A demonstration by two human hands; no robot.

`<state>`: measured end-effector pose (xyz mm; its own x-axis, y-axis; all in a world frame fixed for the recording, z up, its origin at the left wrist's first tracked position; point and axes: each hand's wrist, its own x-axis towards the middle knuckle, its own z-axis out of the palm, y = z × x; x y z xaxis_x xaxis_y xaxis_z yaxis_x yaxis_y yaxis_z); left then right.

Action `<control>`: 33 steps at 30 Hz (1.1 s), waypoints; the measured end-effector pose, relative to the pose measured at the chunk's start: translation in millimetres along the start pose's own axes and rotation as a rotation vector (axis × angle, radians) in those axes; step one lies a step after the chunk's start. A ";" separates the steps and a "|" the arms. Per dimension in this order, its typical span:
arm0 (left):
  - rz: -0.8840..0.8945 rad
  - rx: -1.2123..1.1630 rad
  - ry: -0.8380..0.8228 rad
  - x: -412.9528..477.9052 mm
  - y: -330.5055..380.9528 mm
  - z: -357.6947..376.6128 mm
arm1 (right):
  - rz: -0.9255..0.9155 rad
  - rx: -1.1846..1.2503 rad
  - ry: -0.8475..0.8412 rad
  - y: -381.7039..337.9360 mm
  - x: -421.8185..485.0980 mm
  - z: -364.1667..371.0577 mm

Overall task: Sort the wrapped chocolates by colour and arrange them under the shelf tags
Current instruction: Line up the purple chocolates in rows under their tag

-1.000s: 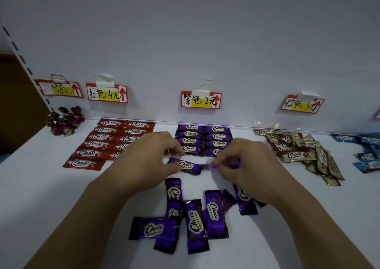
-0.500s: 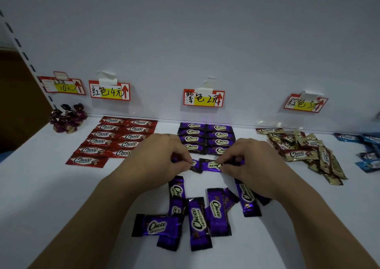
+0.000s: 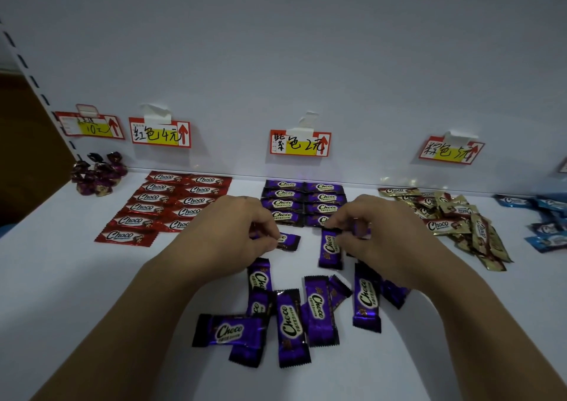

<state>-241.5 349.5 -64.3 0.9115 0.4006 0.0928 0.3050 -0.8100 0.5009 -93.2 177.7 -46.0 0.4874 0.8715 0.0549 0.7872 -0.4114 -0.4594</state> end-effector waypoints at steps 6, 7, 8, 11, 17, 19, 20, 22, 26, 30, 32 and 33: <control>0.000 0.037 0.010 -0.4 1.3 2.9 | -0.003 -0.047 -0.113 -1.7 1.9 5.6; 0.007 0.037 0.019 -0.2 2.1 4.0 | 0.012 -0.050 -0.109 -1.4 2.3 6.4; 0.014 0.038 0.025 -0.1 3.0 5.3 | 0.031 -0.049 -0.101 -1.7 2.5 7.1; 0.026 0.049 0.018 0.3 4.6 6.7 | 0.013 -0.047 -0.040 1.1 2.0 6.5; 0.023 0.057 0.017 -0.9 2.9 2.7 | -0.033 -0.074 -0.088 2.4 0.3 2.2; 0.022 0.066 0.007 -0.8 3.6 3.3 | -0.020 -0.064 -0.082 0.7 1.0 5.6; 0.021 0.068 0.007 -0.7 3.7 3.7 | -0.009 -0.067 -0.073 0.8 1.8 7.1; 0.016 0.072 0.018 -0.5 3.0 4.0 | 0.020 -0.068 -0.048 1.0 4.2 9.3; 0.009 0.088 0.050 1.3 3.8 6.0 | 0.043 -0.062 -0.007 0.1 8.0 10.9; 0.011 0.121 0.049 2.2 6.6 9.4 | 0.043 -0.073 0.020 0.6 8.2 10.1; 0.007 0.137 0.049 2.6 6.6 10.4 | 0.038 -0.070 0.037 0.9 8.3 11.9; 0.005 0.142 0.052 2.9 6.8 10.9 | 0.035 -0.073 0.042 0.5 8.6 13.1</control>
<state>-233.7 340.5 -70.0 0.8989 0.4148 0.1413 0.3397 -0.8632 0.3734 -93.6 188.5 -57.3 0.5289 0.8451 0.0775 0.7943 -0.4607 -0.3961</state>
